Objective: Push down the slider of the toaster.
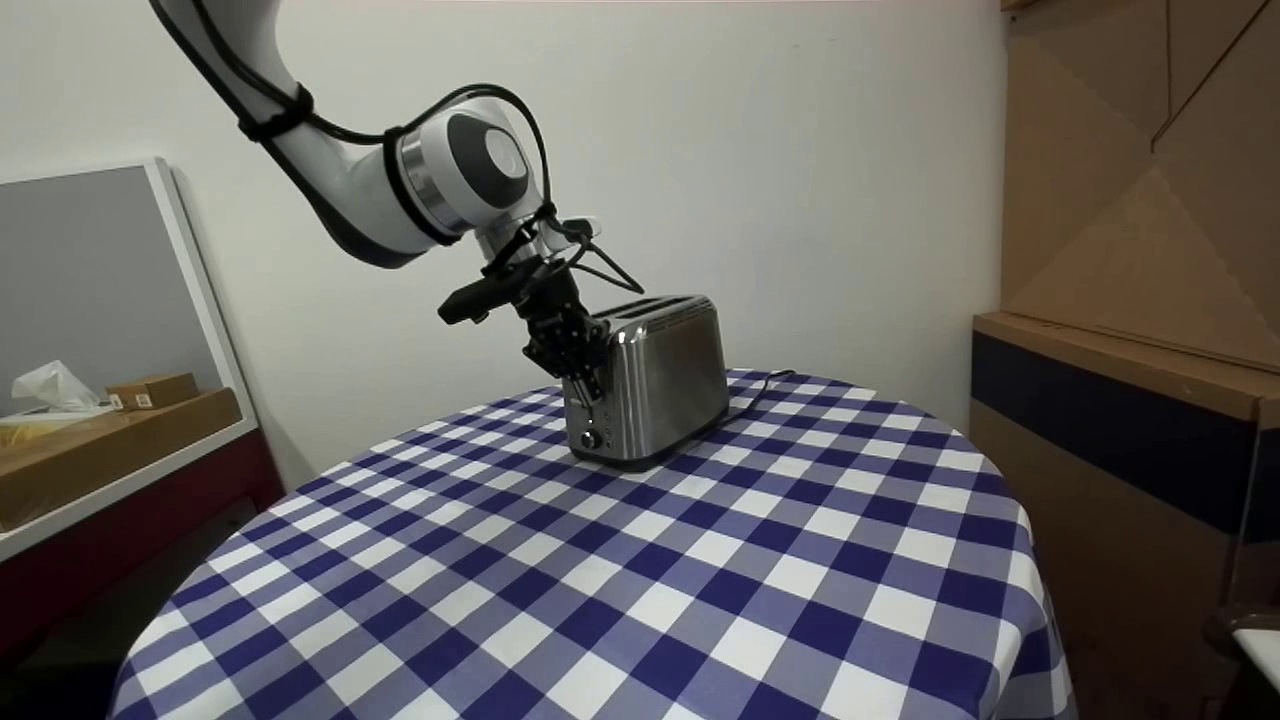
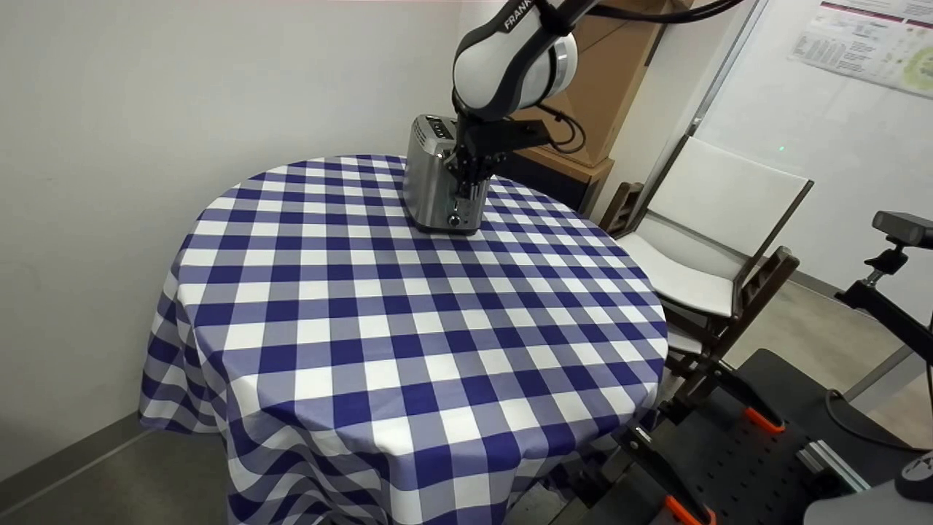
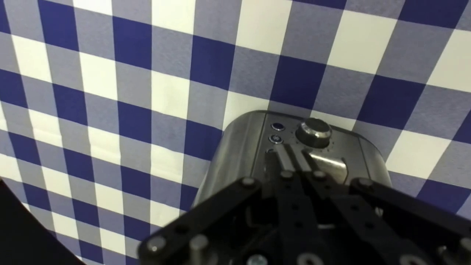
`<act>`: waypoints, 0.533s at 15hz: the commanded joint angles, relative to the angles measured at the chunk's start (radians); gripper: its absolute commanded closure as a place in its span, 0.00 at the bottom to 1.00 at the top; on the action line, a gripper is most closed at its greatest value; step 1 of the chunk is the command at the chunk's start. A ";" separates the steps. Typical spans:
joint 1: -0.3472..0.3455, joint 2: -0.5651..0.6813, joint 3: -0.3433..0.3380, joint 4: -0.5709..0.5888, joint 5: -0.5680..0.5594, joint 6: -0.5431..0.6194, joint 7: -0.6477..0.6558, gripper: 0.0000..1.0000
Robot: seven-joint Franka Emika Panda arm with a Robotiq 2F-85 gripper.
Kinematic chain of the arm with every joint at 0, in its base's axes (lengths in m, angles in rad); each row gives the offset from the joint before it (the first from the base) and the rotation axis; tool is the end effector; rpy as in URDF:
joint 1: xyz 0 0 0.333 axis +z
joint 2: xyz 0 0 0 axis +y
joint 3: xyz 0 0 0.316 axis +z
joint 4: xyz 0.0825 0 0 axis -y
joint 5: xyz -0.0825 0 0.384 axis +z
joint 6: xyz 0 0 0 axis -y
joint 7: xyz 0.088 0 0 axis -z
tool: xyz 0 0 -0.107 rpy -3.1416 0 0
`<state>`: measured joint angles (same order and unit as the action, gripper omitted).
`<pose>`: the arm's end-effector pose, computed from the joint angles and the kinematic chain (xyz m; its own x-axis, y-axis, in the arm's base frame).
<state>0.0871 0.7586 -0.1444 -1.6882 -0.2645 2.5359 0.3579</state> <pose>0.6839 -0.0257 0.1685 0.9796 -0.1410 0.1429 -0.1711 -0.9586 0.2275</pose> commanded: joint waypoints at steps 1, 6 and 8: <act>0.021 0.094 -0.022 0.087 0.020 -0.028 -0.008 1.00; 0.028 0.161 -0.032 0.134 0.016 -0.043 -0.003 1.00; 0.031 0.166 -0.034 0.140 0.013 -0.054 0.000 1.00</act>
<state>0.1021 0.8321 -0.1576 -1.6133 -0.2645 2.4878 0.3575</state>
